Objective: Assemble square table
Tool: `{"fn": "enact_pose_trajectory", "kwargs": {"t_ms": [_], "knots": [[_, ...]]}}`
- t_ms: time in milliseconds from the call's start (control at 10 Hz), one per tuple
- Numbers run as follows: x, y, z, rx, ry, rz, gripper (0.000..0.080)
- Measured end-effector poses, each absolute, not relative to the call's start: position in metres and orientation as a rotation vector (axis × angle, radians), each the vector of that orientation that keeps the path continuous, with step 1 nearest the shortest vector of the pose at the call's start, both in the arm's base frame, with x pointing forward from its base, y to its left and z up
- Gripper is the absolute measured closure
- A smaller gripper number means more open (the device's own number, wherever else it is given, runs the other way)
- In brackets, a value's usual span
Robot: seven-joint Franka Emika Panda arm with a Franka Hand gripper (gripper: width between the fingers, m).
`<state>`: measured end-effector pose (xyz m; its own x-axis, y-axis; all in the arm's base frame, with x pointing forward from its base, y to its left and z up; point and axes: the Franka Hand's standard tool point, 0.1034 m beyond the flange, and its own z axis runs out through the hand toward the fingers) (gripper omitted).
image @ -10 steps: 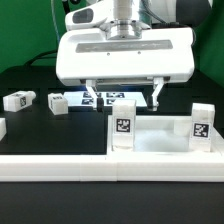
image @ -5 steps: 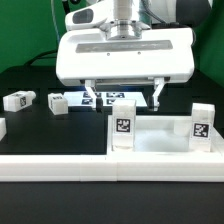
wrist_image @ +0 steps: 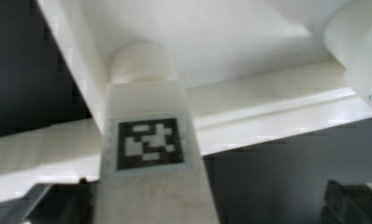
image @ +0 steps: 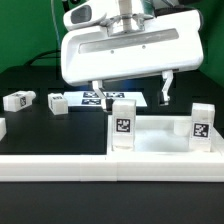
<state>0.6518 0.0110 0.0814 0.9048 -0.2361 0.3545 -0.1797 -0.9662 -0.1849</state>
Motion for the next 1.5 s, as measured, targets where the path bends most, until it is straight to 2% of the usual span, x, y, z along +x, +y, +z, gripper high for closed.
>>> {"fn": "enact_pose_trajectory", "kwargs": {"t_ms": [100,300,500,1000,1100,1200,1300,1400,1500], "knots": [[0.652,0.012,0.08,-2.91,0.305,-0.42,0.015],[0.655,-0.002,0.079,-2.913,0.289,-0.293,0.015],[0.666,-0.02,0.085,-2.927,0.298,-0.323,0.015],[0.666,-0.02,0.084,-2.907,0.404,-0.311,0.015],[0.666,-0.02,0.084,-2.882,0.508,-0.3,0.0244],[0.666,-0.02,0.084,-2.873,0.543,-0.296,0.0379],[0.666,-0.019,0.084,-2.841,0.651,-0.285,0.0379],[0.666,-0.02,0.084,-2.822,0.713,-0.28,0.0501],[0.666,-0.021,0.084,-2.788,0.819,-0.268,0.0501]]}}
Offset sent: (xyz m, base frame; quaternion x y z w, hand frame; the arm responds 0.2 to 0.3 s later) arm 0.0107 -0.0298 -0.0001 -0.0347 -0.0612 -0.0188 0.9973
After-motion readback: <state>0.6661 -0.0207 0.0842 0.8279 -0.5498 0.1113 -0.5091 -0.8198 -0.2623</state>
